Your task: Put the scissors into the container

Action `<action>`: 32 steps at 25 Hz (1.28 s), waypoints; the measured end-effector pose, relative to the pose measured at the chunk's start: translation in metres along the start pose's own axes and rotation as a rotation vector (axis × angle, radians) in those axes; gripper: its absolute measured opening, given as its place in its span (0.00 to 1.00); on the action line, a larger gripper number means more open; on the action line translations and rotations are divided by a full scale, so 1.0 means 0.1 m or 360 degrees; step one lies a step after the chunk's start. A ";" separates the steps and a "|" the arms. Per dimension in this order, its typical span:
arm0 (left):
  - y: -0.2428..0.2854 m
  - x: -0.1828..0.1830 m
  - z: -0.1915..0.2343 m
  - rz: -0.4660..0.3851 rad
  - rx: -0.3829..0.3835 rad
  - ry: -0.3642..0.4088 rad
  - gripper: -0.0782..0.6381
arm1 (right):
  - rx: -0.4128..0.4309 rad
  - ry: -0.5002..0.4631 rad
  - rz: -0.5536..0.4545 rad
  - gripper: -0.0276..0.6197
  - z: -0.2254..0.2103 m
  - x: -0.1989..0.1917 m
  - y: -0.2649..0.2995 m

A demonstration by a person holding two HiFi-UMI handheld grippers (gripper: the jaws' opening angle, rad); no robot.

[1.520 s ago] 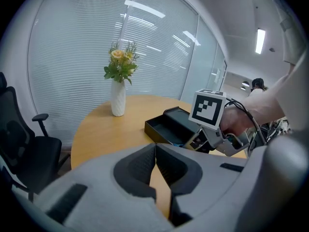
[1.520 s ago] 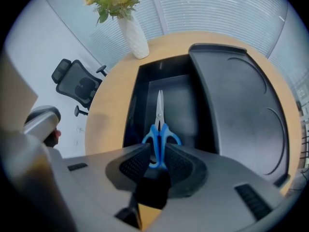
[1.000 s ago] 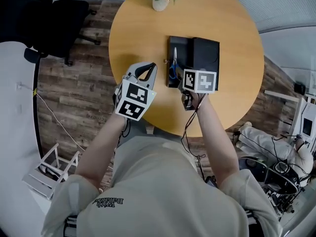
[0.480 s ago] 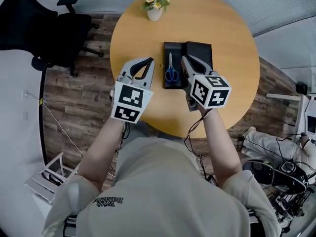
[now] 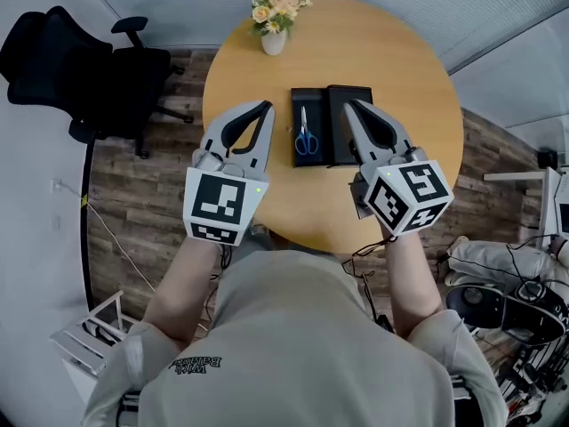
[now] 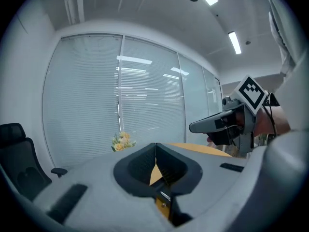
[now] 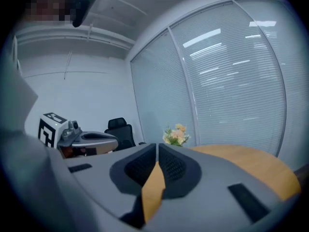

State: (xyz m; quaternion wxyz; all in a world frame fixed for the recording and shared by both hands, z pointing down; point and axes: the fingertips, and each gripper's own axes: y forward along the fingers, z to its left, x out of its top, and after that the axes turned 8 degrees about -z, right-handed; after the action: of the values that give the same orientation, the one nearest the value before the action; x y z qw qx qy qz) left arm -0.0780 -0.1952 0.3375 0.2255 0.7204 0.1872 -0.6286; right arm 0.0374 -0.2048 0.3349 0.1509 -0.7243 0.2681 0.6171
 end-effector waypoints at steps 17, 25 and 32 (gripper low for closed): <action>-0.30 0.87 -0.26 -0.0292 0.0050 0.0039 0.14 | 0.0050 -0.0213 -0.0357 0.10 0.35 0.89 -0.74; -0.38 0.79 -0.39 -0.0217 0.0045 0.0162 0.14 | 0.0053 -0.0234 -0.0307 0.10 0.33 0.83 -0.92; -0.32 0.66 -0.42 -0.0167 0.0032 0.0089 0.14 | 0.0046 -0.0215 -0.0249 0.09 0.20 0.68 -0.88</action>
State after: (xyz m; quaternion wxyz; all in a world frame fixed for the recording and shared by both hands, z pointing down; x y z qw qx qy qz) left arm -0.0516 -0.1463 0.2737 0.1796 0.7292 0.2248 -0.6209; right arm 0.0780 -0.1364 0.2546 0.2267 -0.6976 0.2087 0.6468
